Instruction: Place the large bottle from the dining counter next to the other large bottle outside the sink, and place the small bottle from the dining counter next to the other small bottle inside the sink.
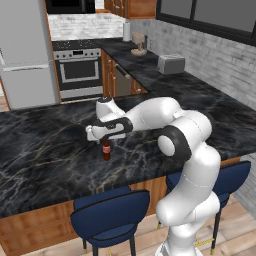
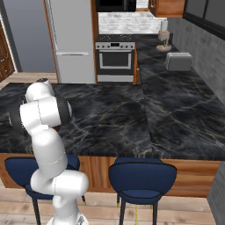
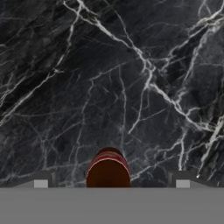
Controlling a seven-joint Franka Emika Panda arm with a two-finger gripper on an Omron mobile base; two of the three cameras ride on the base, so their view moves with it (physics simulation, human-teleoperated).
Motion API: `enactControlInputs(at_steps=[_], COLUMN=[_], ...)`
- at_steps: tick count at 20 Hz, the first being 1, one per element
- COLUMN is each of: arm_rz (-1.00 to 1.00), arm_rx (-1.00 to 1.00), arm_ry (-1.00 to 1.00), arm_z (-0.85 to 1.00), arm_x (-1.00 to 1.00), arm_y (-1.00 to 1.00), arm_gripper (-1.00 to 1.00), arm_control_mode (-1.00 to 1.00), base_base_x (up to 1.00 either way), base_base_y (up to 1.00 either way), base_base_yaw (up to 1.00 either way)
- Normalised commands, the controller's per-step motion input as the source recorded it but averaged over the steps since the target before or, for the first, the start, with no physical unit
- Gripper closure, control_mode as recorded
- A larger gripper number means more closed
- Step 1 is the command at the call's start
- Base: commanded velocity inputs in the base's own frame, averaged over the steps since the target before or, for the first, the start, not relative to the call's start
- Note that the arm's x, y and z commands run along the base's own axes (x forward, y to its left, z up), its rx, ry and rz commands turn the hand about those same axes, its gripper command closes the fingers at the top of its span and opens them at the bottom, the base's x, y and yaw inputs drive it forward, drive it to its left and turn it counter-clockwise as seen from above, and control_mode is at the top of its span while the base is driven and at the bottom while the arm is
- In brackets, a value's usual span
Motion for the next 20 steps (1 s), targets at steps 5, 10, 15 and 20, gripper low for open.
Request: enactControlInputs(at_steps=[5,10,15,20], arm_rz=[0.00,0.00,0.00,0.00], arm_rx=[0.00,0.00,0.03,0.16], arm_ry=[0.00,0.01,0.05,0.15], arm_z=[0.00,0.00,0.29,1.00], arm_x=[0.00,0.00,0.00,-0.05], arm_y=[0.00,0.00,0.00,-0.08], arm_gripper=[1.00,1.00,1.00,1.00], arm_control_mode=[-1.00,-1.00,-1.00,-1.00], base_base_x=[0.00,0.00,0.00,0.00], base_base_y=[0.00,0.00,0.00,0.00], base_base_yaw=[0.00,0.00,0.00,0.00])
